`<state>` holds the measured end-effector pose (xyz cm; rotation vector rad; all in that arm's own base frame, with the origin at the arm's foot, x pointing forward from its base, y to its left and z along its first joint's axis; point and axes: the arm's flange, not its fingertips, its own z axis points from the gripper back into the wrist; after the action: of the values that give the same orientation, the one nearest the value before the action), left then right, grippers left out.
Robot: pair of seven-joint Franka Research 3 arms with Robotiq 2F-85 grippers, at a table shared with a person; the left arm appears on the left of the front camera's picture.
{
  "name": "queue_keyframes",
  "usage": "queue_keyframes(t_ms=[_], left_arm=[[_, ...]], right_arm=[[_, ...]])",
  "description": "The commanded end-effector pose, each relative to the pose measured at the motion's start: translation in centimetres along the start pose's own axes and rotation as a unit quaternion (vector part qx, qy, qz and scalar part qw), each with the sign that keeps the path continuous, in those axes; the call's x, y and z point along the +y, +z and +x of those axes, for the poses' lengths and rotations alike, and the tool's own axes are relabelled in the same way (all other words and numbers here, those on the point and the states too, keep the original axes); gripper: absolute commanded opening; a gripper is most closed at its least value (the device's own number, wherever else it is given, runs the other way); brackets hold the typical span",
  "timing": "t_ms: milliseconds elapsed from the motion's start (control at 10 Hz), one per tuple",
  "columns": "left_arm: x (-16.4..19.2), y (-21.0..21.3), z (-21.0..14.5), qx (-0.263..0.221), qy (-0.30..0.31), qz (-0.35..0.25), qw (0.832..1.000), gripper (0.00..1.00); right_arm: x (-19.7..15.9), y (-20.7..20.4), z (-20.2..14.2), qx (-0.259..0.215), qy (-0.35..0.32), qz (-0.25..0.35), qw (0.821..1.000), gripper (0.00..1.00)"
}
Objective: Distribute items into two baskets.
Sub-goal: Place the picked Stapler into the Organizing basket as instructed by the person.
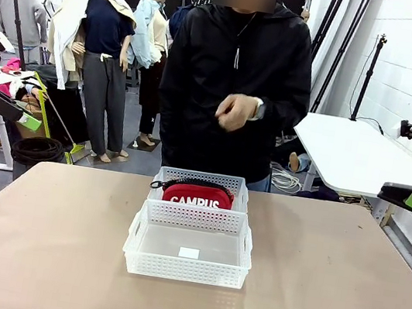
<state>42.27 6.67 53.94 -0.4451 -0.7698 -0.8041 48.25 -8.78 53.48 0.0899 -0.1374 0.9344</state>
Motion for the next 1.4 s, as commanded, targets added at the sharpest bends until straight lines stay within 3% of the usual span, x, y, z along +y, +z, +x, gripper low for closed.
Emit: queue_keyframes(t_ms=[0,1200,1300], left_arm=[[-0.1,0.1,0.0,-0.001,0.003,0.001,1.0,1.0],[-0.1,0.1,0.0,-0.001,0.003,0.001,1.0,1.0],[-0.1,0.1,0.0,-0.001,0.003,0.001,1.0,1.0]], right_arm=[[-0.2,-0.1,0.0,-0.001,0.007,-0.004,1.0,0.0],[0.0,0.0,0.0,0.0,0.0,0.0,1.0,0.0],[1.2,0.3,1.6,-0.011,0.013,0.002,1.0,0.0]])
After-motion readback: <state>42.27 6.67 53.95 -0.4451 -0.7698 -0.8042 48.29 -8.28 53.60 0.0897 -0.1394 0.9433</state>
